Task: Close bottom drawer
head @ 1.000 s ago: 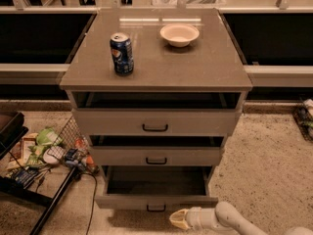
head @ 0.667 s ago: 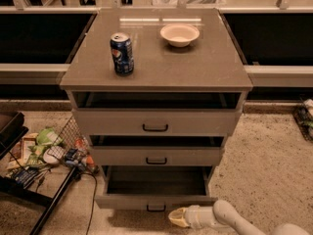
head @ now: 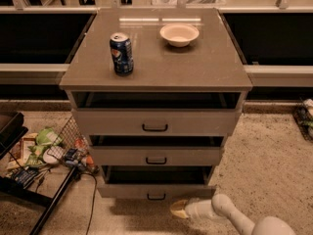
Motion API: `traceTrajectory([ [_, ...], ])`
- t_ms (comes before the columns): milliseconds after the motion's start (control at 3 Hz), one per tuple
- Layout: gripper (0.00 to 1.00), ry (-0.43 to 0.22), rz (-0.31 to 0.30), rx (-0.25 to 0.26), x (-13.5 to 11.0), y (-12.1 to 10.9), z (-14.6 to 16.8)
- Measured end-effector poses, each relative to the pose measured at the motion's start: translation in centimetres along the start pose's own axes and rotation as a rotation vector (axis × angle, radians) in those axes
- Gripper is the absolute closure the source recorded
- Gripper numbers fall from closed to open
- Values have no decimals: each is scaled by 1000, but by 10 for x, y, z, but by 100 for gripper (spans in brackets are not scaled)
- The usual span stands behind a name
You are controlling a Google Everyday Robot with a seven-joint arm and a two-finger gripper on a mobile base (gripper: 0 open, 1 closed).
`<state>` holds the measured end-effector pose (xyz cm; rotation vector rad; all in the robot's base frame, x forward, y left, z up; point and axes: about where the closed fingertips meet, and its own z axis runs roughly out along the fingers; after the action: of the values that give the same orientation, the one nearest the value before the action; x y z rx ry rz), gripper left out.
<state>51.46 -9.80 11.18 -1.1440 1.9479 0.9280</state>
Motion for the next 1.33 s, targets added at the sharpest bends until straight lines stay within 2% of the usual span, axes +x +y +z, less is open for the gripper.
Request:
traceTrajectory([
  [333,100,24,-14,52,0,-41,-8],
  [667,100,46,-31,88,-2,-68,-18],
  [1000,100,96,-65,146,-15,-104,-43],
  [1333,100,120,-81,174,-21,-121,-57],
])
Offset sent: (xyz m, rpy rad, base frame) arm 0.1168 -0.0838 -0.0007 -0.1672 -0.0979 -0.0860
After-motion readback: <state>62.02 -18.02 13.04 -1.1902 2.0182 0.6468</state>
